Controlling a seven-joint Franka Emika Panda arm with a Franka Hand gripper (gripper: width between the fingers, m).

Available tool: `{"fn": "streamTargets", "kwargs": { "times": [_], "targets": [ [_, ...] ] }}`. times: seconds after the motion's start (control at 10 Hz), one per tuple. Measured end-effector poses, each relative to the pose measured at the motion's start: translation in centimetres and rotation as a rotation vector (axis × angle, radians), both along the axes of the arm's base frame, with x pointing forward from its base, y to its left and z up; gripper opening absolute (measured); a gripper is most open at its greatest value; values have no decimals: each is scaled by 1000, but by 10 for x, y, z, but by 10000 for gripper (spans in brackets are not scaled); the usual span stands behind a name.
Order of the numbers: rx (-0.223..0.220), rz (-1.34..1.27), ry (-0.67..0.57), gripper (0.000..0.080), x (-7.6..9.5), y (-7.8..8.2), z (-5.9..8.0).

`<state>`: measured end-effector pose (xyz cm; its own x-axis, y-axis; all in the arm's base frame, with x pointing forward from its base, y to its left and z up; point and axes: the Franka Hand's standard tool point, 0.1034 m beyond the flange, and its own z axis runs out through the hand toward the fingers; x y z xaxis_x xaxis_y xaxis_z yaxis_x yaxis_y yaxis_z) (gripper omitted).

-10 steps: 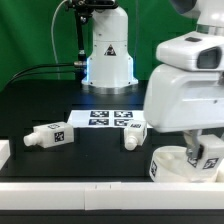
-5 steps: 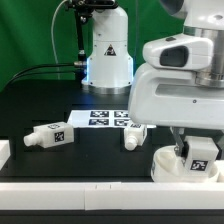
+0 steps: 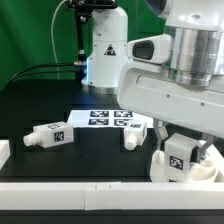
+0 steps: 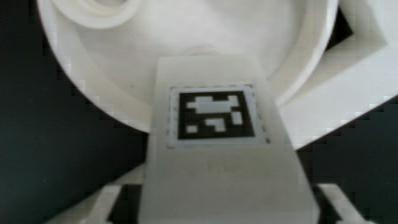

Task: Assemble stool

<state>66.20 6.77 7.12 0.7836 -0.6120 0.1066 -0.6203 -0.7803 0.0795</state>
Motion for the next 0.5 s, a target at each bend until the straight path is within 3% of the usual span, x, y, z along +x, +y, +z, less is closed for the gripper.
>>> {"fn": "streamTargets", "kwargs": {
  "times": [0.2,0.5],
  "targets": [
    [-4,-92,-1,334,-2,-4,0],
    [15,-519,-108,334,-20,-21,-4]
  ]
}}
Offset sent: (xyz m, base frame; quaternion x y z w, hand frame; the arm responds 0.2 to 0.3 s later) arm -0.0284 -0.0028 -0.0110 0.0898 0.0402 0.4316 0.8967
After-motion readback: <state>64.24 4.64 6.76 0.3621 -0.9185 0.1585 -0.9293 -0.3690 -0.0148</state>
